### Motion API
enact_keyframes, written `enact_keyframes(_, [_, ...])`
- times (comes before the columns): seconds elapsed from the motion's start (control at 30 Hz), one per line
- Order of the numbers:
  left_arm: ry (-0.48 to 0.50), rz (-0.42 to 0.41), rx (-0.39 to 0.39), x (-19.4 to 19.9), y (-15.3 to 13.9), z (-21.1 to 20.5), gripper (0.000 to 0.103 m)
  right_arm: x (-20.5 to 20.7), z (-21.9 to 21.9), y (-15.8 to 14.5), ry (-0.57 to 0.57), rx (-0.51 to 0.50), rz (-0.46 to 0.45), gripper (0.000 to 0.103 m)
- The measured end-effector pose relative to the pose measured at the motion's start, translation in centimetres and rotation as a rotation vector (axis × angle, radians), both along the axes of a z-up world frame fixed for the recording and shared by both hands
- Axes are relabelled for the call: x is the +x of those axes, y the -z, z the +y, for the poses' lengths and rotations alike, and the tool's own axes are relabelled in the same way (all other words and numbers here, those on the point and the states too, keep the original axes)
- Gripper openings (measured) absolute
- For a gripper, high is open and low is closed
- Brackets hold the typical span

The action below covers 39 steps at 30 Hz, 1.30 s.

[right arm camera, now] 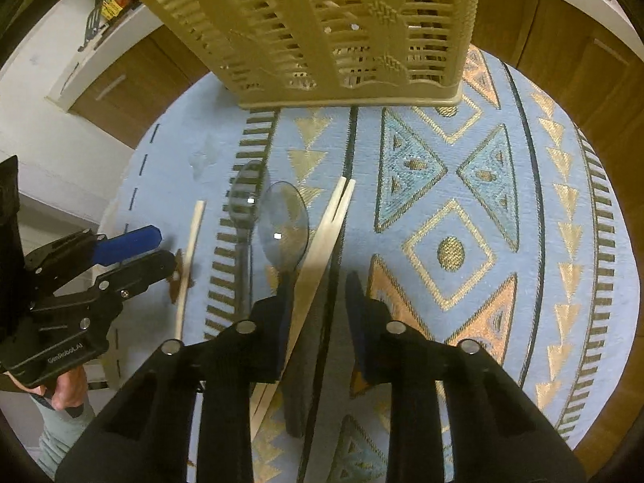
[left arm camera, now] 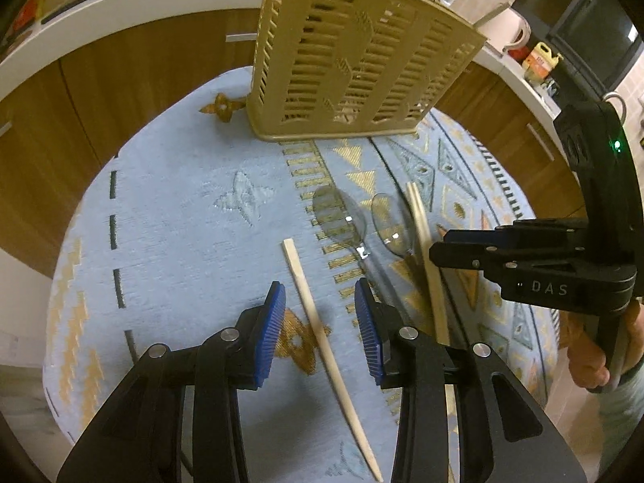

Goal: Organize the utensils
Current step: 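Lower the left gripper to a wooden chopstick while the right gripper grasps another chopstick, then lift the chopsticks in both grippers up over the tan caddy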

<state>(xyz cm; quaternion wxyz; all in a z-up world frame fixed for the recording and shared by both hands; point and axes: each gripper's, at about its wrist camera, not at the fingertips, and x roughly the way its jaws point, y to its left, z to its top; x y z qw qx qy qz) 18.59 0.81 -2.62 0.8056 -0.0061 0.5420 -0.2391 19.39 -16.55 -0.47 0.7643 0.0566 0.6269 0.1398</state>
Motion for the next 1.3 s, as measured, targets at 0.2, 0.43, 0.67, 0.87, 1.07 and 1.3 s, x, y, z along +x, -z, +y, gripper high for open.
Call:
enact_keyframes(0.2, [-0.003,0.007,0.033,0.0,0.6,-0.5,0.031,0.3,1.4,0.9,-0.020,-0.049,-0.023,0.021])
enact_keyframes(0.43, [0.013,-0.019,0.090,-0.5,1.2,-1.4,0.031,0.8,5.1,1.7,-0.065,-0.150,-0.060,0.012])
enact_keyframes(0.67, [0.015,-0.049,0.138,-0.6,1.2,-2.2,0.031,0.2,4.4,2.0,-0.089,-0.180,-0.065,0.008])
enact_keyframes(0.87, [0.038,-0.069,0.203,-0.6,1.2,-3.2,0.031,0.5,2.6,2.3,-0.090,-0.232,-0.064,0.008])
enact_keyframes(1.07, [0.073,-0.063,0.260,-0.5,1.2,-4.0,0.031,1.3,2.8,2.4,-0.134,-0.249,-0.048,0.008])
enact_keyframes(1.3, [0.065,-0.092,0.288,-1.0,1.2,-4.7,0.025,0.6,2.7,2.2,-0.145,-0.235,-0.099,0.008])
